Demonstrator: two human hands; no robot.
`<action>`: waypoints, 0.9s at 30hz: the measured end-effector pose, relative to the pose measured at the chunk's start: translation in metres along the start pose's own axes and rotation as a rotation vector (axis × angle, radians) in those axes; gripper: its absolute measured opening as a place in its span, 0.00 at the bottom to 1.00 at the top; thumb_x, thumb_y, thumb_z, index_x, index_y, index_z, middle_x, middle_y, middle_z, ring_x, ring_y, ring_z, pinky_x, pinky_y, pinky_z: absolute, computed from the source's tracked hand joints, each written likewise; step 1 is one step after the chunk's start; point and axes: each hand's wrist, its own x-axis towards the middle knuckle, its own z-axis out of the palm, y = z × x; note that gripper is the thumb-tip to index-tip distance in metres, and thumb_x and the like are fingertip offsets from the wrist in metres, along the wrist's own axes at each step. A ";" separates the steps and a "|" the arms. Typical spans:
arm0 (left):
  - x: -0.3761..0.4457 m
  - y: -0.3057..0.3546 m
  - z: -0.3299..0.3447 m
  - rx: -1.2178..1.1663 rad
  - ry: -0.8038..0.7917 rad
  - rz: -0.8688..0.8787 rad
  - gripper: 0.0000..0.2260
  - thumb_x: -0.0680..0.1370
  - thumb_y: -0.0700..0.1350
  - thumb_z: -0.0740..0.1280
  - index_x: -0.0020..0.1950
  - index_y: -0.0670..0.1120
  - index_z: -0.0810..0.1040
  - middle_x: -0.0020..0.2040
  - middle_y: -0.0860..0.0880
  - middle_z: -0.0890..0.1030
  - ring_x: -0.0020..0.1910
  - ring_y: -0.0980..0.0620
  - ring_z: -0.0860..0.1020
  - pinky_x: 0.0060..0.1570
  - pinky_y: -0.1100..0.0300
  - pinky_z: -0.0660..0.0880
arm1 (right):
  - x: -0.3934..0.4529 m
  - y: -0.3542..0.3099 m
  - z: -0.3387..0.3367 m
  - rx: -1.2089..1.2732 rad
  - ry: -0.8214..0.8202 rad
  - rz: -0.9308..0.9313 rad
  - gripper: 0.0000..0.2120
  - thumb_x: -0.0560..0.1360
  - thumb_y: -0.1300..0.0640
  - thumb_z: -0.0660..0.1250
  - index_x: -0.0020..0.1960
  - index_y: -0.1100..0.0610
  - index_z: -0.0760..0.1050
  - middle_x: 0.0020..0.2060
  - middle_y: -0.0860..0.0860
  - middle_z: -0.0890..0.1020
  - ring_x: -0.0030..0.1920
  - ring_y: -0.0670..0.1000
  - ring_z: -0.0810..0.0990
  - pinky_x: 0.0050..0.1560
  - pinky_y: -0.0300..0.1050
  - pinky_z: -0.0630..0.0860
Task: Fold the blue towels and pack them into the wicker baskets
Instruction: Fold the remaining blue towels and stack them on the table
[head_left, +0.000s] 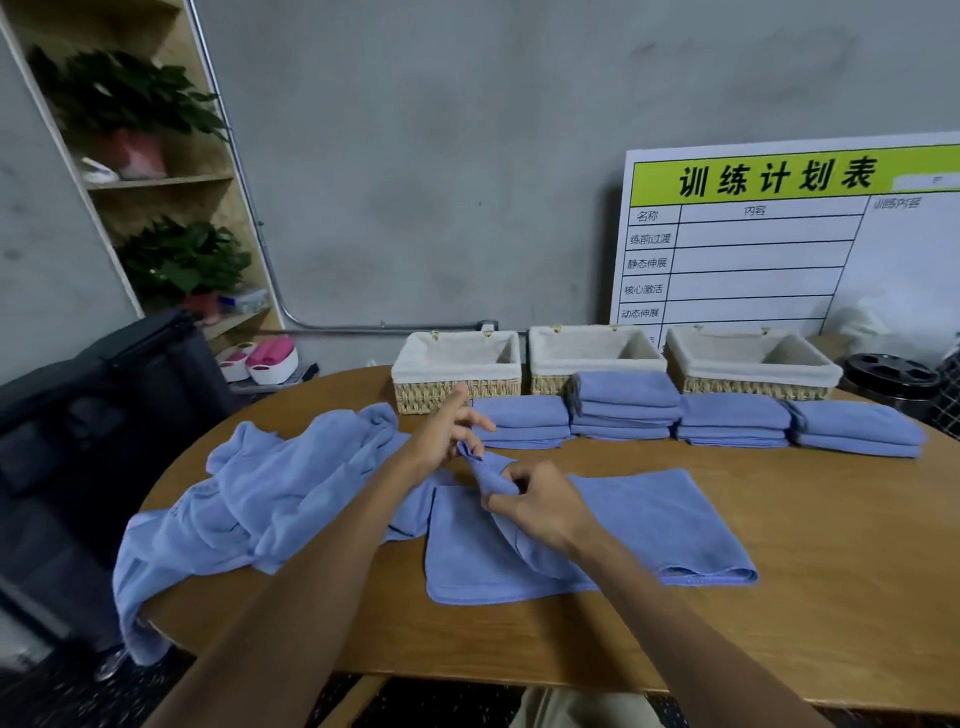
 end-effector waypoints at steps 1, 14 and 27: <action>-0.003 -0.009 -0.002 0.055 0.016 0.010 0.34 0.84 0.63 0.46 0.45 0.41 0.82 0.28 0.43 0.78 0.23 0.53 0.70 0.29 0.60 0.63 | -0.002 0.001 0.008 -0.036 -0.017 0.014 0.21 0.70 0.53 0.72 0.28 0.53 0.62 0.23 0.46 0.65 0.28 0.46 0.63 0.34 0.49 0.61; -0.017 -0.027 0.069 0.792 0.245 0.303 0.10 0.82 0.48 0.61 0.55 0.52 0.82 0.51 0.54 0.83 0.54 0.49 0.80 0.54 0.50 0.75 | -0.016 0.051 -0.058 0.012 0.443 0.030 0.22 0.81 0.41 0.60 0.37 0.57 0.76 0.31 0.52 0.79 0.36 0.53 0.79 0.39 0.52 0.73; -0.031 -0.057 0.113 1.178 -0.197 0.094 0.33 0.79 0.73 0.44 0.81 0.63 0.40 0.81 0.59 0.38 0.80 0.49 0.36 0.76 0.38 0.37 | -0.046 0.123 -0.095 -0.728 -0.124 0.213 0.52 0.59 0.24 0.19 0.80 0.38 0.42 0.80 0.42 0.40 0.80 0.51 0.38 0.78 0.56 0.40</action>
